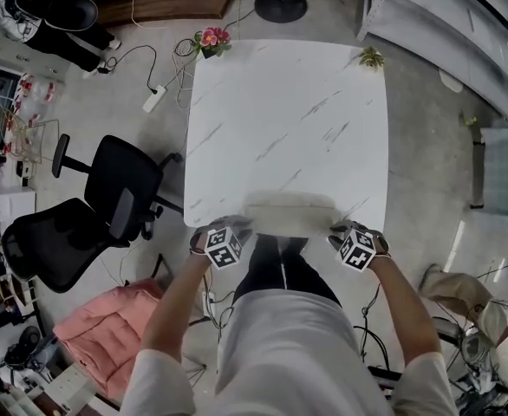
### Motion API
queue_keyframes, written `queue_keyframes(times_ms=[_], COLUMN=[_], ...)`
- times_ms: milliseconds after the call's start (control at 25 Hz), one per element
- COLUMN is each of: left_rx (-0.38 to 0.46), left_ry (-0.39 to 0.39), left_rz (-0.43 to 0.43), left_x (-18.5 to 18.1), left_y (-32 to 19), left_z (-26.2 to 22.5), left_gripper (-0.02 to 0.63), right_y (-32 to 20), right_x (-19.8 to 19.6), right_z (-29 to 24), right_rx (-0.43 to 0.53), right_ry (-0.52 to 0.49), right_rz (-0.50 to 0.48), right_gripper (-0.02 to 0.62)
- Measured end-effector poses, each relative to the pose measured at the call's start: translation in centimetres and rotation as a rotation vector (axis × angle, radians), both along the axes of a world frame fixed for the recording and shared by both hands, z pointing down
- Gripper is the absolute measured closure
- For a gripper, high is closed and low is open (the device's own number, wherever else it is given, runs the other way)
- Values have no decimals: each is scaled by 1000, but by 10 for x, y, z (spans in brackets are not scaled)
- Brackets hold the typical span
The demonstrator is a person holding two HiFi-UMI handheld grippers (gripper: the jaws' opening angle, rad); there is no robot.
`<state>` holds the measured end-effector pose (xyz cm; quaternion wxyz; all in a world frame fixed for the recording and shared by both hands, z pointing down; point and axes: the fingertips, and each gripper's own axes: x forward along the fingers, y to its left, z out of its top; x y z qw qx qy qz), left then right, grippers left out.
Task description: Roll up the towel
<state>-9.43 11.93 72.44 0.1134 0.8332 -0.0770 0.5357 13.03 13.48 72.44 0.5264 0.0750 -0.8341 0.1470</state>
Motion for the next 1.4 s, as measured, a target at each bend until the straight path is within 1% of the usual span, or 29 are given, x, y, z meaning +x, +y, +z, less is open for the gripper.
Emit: queue_keyframes(times_ms=[80,200,400,480,560,640,800,880,960,1080,1200,1400], left_rx=[-65,-119,-221,-242,-228,-180,-56,1,36,51,34,-3], left_ry=[11,4,-15,-19,-22,-22,-27,-36,-46,-55,-46,0], left_rz=[-8,0,-7,-4,-2,-18,-101,-147,-180,-215,-256,-390], left_x=[2,1,2,2,3,4,1,0,-1,0,-1,-4], left_y=[0,-4,-22,-32,-44,-60,-95,-109,-119,-127,-129,-127], left_z=[-2,1,0,-1,-4,-6,-4,0,5,11,19,26], left_gripper=[523,522,503,486,472,446,398,378,364,352,350,347], right_y=[-1,-8,-28,-39,-53,-68,-92,-103,-111,-118,-120,-115], right_x=[2,0,2,3,4,6,14,19,23,25,24,23], right_z=[0,-1,-4,-6,-8,-10,-10,-8,-6,0,7,17], right_rx=[-50,-97,-128,-124,-105,-76,-27,-7,17,51,75,96], right_ry=[-6,-11,5,9,8,7,7,13,21,35,55,74], right_rz=[26,56,56,63,79,106,200,261,308,342,345,357], right_gripper=[506,503,486,477,466,448,402,397,390,388,387,387])
